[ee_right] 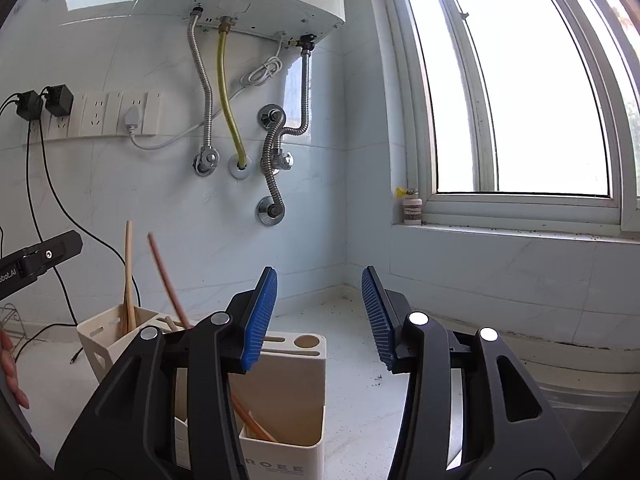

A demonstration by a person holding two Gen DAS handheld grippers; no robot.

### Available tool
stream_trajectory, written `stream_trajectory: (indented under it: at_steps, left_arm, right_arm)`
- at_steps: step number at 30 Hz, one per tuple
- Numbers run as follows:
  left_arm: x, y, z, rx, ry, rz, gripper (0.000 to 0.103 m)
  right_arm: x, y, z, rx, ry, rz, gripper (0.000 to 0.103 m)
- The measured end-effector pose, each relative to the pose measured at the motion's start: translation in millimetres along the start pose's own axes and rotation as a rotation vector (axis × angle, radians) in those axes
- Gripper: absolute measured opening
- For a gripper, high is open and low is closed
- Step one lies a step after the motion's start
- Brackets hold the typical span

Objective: Organize utensils
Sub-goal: 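Open the left tool releasing the pale chopstick while the right tool releases the dark red one, then move both open tools away from the holder back over the counter utensils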

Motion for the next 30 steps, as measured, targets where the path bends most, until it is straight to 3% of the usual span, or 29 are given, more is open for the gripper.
stream_trajectory:
  at_steps: [6,16,19,25,30]
  left_arm:
    - [26.8,-23.0,-12.6,-0.05,-0.036,0.001,0.066]
    - [81.0,-69.9,-46.0,-0.14,-0.107,0.007,0.066]
    - [100.1,-80.3,-58.4,-0.182,-0.146,0.011,0.066]
    - [138.9,-93.3,-84.3,-0.202,-0.221,0.002,0.077]
    - [166.1,-97.0,-99.2,-0.205,-0.272,-0.022,0.077]
  right_arm:
    - [17.3,-20.0,9.2,-0.03,0.022,0.015,0.042]
    - [36.7,-48.4,-4.8,-0.012,-0.023,0.026,0.043]
    - [43.4,-56.1,-13.1,-0.011,-0.047,0.027,0.051]
    - [55.8,-71.9,-28.4,-0.032,-0.101,0.028,0.055]
    - [67.9,-83.4,-41.1,-0.057,-0.151,0.03,0.061]
Point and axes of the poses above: each gripper's, at about its wrist camera, not at the fingertips, and x roughly against the way its jaws point, z to its right, y to its underside, the point moved 2 cm from there along -x, roughly the way its jaws point, and after that the axes turned 1 degree about -z, right-handed, at the moved point
